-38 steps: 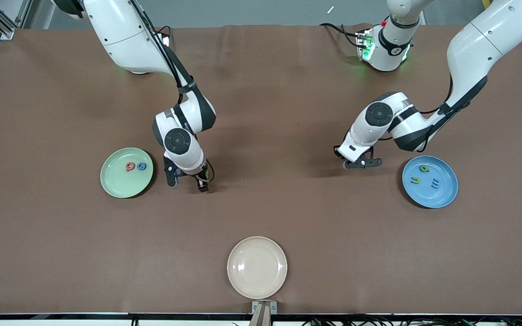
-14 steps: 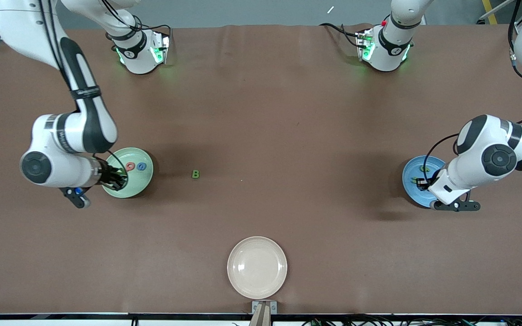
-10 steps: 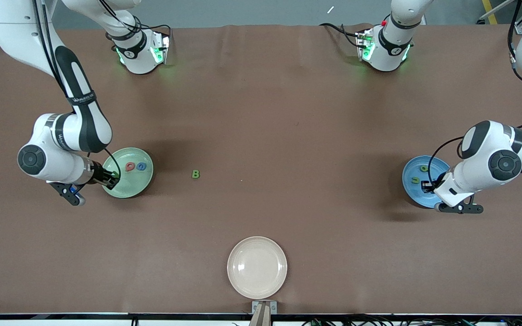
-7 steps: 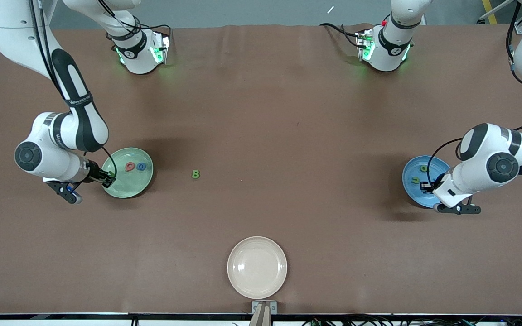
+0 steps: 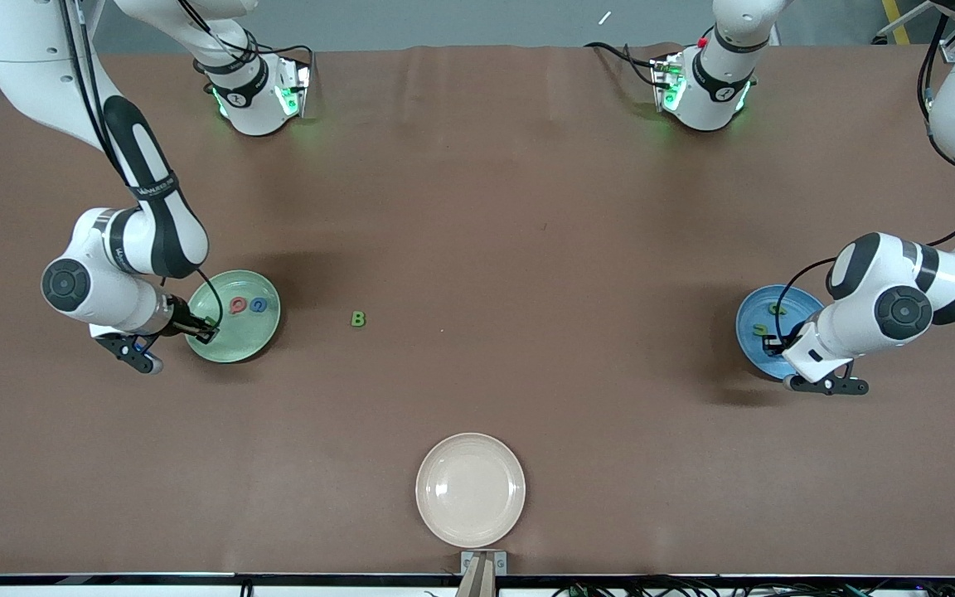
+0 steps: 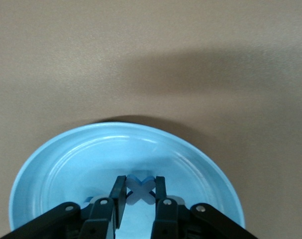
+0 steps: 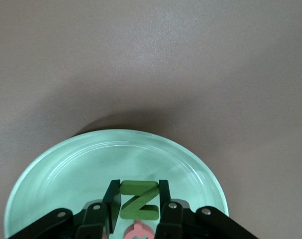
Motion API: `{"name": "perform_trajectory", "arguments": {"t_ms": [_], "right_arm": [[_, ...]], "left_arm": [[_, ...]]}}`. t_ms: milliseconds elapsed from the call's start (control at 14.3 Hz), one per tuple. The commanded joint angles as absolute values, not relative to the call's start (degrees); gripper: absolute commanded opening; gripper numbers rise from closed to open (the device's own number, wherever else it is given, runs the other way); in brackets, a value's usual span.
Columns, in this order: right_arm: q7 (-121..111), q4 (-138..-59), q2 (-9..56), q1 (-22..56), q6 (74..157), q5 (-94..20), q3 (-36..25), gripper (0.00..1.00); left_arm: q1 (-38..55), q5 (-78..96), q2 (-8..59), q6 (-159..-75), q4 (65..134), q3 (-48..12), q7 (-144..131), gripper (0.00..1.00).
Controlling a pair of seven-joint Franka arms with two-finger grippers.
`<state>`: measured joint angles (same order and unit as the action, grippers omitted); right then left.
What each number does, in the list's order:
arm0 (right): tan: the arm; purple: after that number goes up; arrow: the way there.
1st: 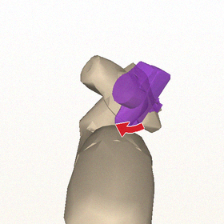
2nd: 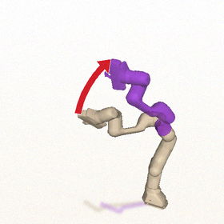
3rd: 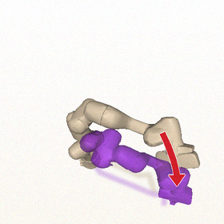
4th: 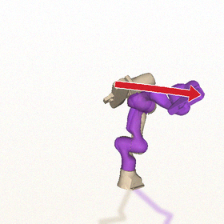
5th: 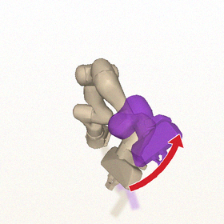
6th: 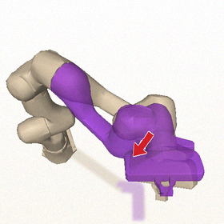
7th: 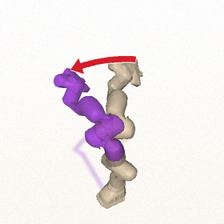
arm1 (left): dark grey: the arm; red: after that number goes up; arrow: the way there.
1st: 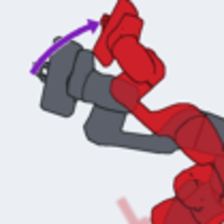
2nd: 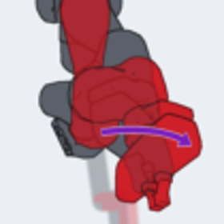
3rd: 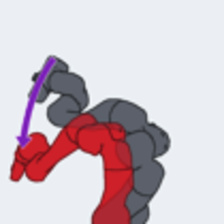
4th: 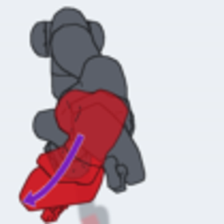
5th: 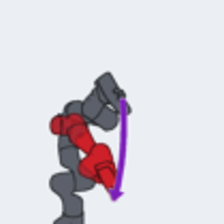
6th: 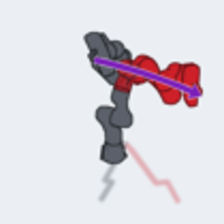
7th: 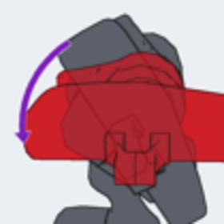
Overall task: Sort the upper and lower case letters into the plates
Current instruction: 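Release the N on the green plate while the left gripper releases the x, then grasp the green B with the right gripper while the left gripper withdraws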
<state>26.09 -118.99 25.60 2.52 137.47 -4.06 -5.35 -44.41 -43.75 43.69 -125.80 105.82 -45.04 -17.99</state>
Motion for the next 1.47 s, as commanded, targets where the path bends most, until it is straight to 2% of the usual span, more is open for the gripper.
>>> {"name": "perform_trajectory", "arguments": {"t_ms": [0,140,210,350,420,490,560,700,840,979,1399], "right_arm": [[25.1,-119.6,26.6,2.2,139.7,-3.8,-4.7,0.03],[25.1,-119.4,27.1,2.7,139.7,-3.8,-4.7,0.09],[25.2,-119.3,27.1,2.7,139.0,-3.8,-4.7,0.2],[24.0,-118.6,26.8,2.8,137.1,-3.8,-4.7,0.59],[24.3,-116.5,26.5,3.2,132.7,-3.8,-4.7,0.8],[24.9,-114.4,25.9,3.5,127.8,-3.9,-4.7,0.92],[25.1,-111.6,24.9,4.0,122.7,-4.2,-4.7,1.0],[26.6,-106.0,24.0,5.7,113.3,-4.4,-4.7,1.0],[33.9,-101.4,24.0,10.7,107.2,-4.3,-4.7,1.0],[37.3,-100.5,24.0,18.0,107.2,-3.7,-4.8,1.0],[35.2,-102.3,27.0,26.3,119.0,-4.7,-3.3,1.0]], "left_arm": [[-44.1,-45.4,44.8,-126.0,104.9,-44.3,-17.1,0.11],[-44.1,-45.4,44.8,-126.2,104.9,-44.3,-17.2,0.11],[-44.0,-45.4,44.8,-126.2,104.9,-44.3,-17.2,0.12],[-44.1,-45.4,44.7,-126.3,104.9,-44.3,-17.1,0.21],[-44.1,-45.4,44.6,-126.3,104.8,-44.3,-17.1,0.42],[-44.2,-45.3,44.3,-126.2,104.8,-44.4,-17.0,0.68],[-44.2,-45.3,43.9,-126.3,104.8,-44.6,-17.0,0.87],[-44.6,-45.0,42.9,-126.1,104.8,-46.1,-17.1,0.99],[-45.1,-44.6,41.8,-125.7,104.8,-47.4,-17.2,0.99],[-45.1,-44.3,41.7,-125.7,104.1,-47.6,-17.5,0.99],[-45.5,-43.4,41.9,-125.3,102.8,-47.8,-16.6,0.99]]}}
